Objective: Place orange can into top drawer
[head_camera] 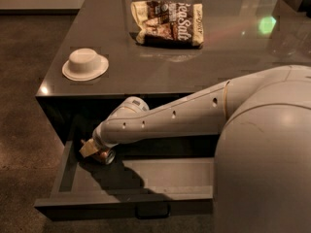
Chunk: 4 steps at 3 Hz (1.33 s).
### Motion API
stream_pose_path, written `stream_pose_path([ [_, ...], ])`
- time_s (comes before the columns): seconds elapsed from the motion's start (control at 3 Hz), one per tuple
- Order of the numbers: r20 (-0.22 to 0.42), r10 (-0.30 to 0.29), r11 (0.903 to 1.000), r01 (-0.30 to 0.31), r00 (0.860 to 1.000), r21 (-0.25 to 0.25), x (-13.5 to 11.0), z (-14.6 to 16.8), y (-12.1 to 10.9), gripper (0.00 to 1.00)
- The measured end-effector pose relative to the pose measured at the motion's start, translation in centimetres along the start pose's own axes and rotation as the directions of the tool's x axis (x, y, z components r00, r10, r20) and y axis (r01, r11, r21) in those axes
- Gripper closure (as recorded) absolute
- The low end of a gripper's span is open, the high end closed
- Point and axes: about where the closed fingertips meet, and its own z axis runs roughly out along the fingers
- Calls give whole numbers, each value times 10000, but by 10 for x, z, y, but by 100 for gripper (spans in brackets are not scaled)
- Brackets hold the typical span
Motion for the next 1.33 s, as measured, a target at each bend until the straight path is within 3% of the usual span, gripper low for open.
stream_pose_path([
  [0.33, 13, 246, 9994, -246, 9997, 257, 5, -3, -15, 58],
  [0.67, 14, 247, 9994, -248, 9997, 260, 4, -5, -15, 35],
  [1.0, 303, 307, 9975, -325, 9991, 624, 11, -17, -38, 12],
  [1.33, 326, 287, 9976, -307, 9991, 625, 11, -17, -38, 0],
])
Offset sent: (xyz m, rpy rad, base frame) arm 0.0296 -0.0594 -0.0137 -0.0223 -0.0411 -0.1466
